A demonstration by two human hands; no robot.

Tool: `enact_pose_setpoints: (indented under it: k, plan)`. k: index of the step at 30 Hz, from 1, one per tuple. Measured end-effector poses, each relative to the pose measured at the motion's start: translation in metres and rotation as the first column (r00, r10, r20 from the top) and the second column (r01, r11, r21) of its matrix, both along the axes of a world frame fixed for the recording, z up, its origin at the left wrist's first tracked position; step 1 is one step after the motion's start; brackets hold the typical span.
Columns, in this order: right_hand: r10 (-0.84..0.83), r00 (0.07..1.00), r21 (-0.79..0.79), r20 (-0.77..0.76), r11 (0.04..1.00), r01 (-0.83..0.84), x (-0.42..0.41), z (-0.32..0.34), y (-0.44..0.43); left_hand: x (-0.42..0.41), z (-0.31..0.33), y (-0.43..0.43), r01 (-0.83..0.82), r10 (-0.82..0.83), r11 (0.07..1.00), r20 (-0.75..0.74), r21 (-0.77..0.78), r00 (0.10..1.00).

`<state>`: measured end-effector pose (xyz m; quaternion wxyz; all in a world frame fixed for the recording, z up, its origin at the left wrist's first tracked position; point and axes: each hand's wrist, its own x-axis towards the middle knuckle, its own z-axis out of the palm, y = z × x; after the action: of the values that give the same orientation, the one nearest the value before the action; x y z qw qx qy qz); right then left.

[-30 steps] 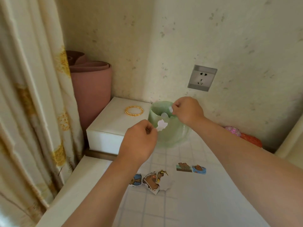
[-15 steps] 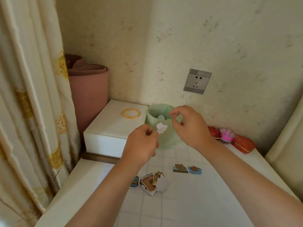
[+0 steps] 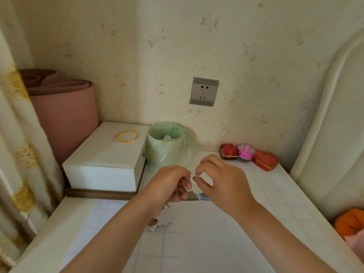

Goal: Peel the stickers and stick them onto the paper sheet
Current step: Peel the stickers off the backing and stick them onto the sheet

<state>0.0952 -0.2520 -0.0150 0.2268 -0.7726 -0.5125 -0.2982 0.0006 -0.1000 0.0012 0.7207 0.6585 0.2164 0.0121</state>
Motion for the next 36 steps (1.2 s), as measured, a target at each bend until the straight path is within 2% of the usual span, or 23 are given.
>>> enact_pose_setpoints:
  k: [4,7,10,12,14,17,18,19,20,21,22,23,25,27,29,36]
  plan:
    - [-0.006,1.0,0.005,0.022,1.0,0.006,0.006,-0.005,-0.012,0.007,-0.008,-0.011,0.024,-0.025,0.999,-0.046,-0.034,0.999]
    - [-0.011,0.998,-0.045,0.059,0.999,0.014,0.013,-0.011,-0.018,0.011,-0.013,-0.017,0.027,-0.033,0.998,-0.134,-0.048,0.99]
    - [0.01,0.994,-0.118,0.113,0.993,0.004,0.017,-0.019,-0.021,0.014,-0.017,-0.02,-0.003,-0.048,0.979,-0.25,-0.202,0.967]
    - [0.008,0.994,-0.13,0.112,0.991,0.007,0.016,-0.024,-0.021,0.016,-0.02,-0.022,-0.027,-0.057,0.957,-0.277,-0.288,0.959]
    - [-0.036,0.999,-0.082,0.01,0.996,0.036,0.014,-0.029,-0.021,0.017,-0.022,-0.023,-0.03,-0.067,0.939,-0.269,-0.342,0.961]
    - [-0.155,0.946,-0.013,-0.286,0.987,0.157,0.015,-0.035,-0.023,0.017,-0.02,-0.023,-0.04,-0.064,0.902,-0.224,-0.43,0.973]
    - [-0.188,0.89,-0.016,-0.415,0.98,0.199,0.015,-0.033,-0.023,0.018,-0.019,-0.022,-0.06,-0.04,0.888,-0.208,-0.455,0.977]
    - [-0.189,0.792,-0.007,-0.58,0.974,0.227,0.016,-0.031,-0.024,0.018,-0.017,-0.021,-0.082,-0.009,0.887,-0.194,-0.454,0.981]
    - [-0.141,0.637,0.023,-0.758,0.97,0.243,0.017,-0.027,-0.024,0.018,-0.017,-0.02,-0.101,0.031,0.915,-0.184,-0.39,0.983]
    - [-0.058,0.437,0.064,-0.898,0.964,0.259,0.017,-0.025,-0.024,0.019,-0.019,-0.021,-0.113,0.069,0.96,-0.176,-0.255,0.982]
    - [0.014,0.242,0.086,-0.97,0.954,0.287,0.017,-0.022,-0.025,0.019,-0.021,-0.022,-0.113,0.099,0.99,-0.173,-0.079,0.98]
    - [0.064,0.102,0.093,-0.993,0.944,0.316,0.018,-0.021,-0.027,0.019,-0.023,-0.025,-0.1,0.112,0.992,-0.167,0.079,0.98]
    - [0.122,-0.056,0.094,-0.991,0.928,0.359,0.02,-0.021,-0.029,0.019,-0.026,-0.032,-0.054,0.089,0.971,-0.141,0.235,0.986]
    - [0.177,-0.151,0.11,-0.972,0.921,0.373,0.021,-0.023,-0.031,0.019,-0.029,-0.037,-0.031,0.065,0.957,-0.11,0.29,0.992]
    - [0.21,-0.208,0.121,-0.955,0.919,0.374,0.02,-0.023,-0.032,0.021,-0.03,-0.04,-0.045,0.074,0.946,-0.078,0.322,0.994]
    - [0.251,-0.301,0.136,-0.92,0.925,0.355,0.02,-0.025,-0.037,0.026,-0.034,-0.048,-0.047,0.067,0.943,-0.051,0.329,0.996]
